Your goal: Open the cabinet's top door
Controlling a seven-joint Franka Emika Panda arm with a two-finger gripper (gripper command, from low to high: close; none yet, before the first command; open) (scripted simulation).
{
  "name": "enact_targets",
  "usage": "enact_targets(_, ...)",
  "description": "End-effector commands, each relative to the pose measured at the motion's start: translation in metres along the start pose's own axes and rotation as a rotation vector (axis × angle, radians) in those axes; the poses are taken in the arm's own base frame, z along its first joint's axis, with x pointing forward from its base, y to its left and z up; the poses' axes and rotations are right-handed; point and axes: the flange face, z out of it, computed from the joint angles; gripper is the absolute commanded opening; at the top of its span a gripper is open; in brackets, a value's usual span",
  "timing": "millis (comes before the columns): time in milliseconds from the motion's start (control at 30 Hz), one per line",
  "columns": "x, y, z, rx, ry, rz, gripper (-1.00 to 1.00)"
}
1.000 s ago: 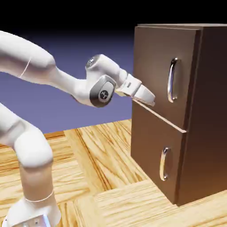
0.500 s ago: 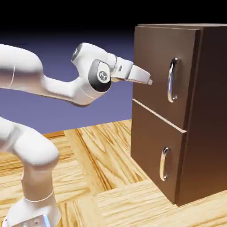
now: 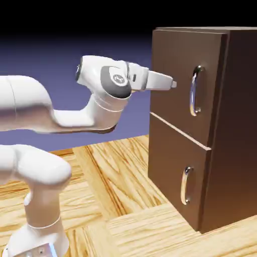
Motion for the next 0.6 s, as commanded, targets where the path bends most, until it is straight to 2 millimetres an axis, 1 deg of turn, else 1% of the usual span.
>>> enact_targets(0,0.001,0.004,0.000,0.009,0.011,0.006,0.00)
enact_targets(200,0.007,0.030,0.008,0.060,0.075,0.045,0.00)
enact_targets(433,0.004,0.064,0.028,0.120,0.139,0.101,0.00)
enact_targets(500,0.003,0.064,0.029,0.122,0.140,0.102,0.00)
enact_targets(567,0.007,0.063,0.048,0.123,0.140,0.103,0.00)
